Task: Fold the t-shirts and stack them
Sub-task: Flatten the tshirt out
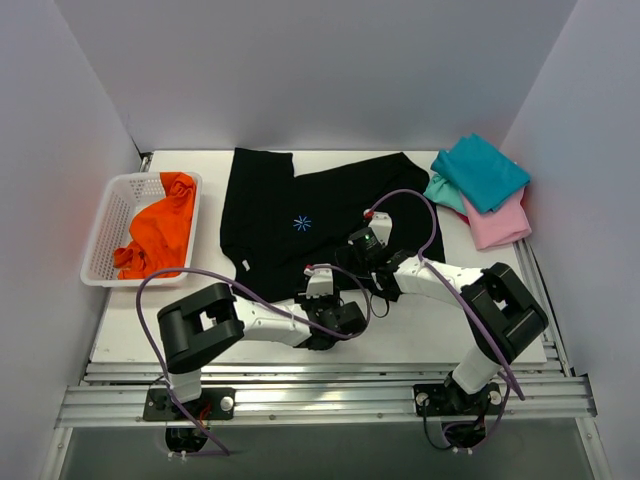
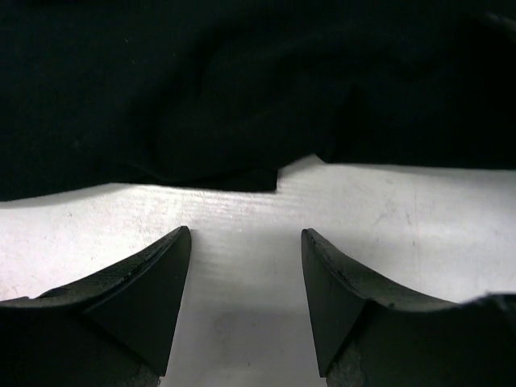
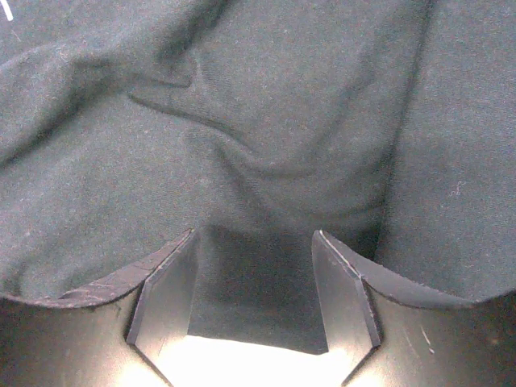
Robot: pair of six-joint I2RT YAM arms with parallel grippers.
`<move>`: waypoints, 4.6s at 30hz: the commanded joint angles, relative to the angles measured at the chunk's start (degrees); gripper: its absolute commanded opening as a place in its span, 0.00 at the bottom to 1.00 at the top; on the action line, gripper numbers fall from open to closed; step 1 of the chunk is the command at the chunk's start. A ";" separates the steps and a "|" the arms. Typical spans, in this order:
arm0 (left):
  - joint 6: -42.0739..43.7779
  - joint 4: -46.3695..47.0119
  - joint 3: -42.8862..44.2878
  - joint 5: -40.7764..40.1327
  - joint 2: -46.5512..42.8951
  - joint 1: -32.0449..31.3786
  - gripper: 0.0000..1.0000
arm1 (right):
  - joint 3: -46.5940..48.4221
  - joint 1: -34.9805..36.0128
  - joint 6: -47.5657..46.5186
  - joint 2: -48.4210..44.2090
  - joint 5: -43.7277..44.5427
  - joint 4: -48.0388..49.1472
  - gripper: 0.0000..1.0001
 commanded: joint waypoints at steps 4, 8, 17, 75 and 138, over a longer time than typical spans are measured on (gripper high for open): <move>-1.23 0.31 -0.90 3.49 3.56 2.49 0.66 | 1.56 0.50 0.41 -0.77 0.54 -0.69 0.54; -0.10 3.81 -1.69 4.27 5.22 3.37 0.65 | 1.73 0.50 0.41 -0.42 0.36 -0.60 0.53; 1.23 9.01 -2.13 6.38 8.48 3.90 0.62 | 2.08 0.58 0.41 0.28 0.27 -0.51 0.53; -34.97 -65.59 2.53 16.04 -26.93 -25.62 0.02 | 3.58 0.85 -0.03 0.90 0.54 -2.00 0.53; 22.32 12.44 -8.64 48.31 -3.82 51.80 0.02 | -19.80 -19.19 15.36 -35.69 3.19 -2.12 0.00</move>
